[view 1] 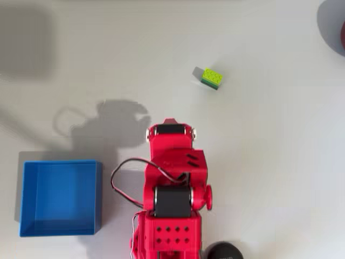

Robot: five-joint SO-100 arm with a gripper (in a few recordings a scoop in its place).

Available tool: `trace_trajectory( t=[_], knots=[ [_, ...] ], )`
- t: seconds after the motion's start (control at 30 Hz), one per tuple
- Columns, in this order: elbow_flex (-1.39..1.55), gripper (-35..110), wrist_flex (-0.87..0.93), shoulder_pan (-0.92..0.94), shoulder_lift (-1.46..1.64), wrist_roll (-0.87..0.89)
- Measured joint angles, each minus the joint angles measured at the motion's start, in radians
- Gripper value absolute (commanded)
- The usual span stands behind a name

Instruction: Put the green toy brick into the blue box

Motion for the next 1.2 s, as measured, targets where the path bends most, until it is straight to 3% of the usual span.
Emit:
trace_trajectory(
  t=[0.13, 0.4, 0.63, 1.2],
  knots=[
    [-0.112, 12, 0.014, 0.017, -0.117, 0.011],
    [-0.586, 28, 0.295, 0.043, -0.512, 0.112],
    [-0.844, 29, 0.382, 0.104, -0.784, 0.149],
    [-1.112, 28, 0.382, 0.192, -1.233, 0.239]
  ],
)
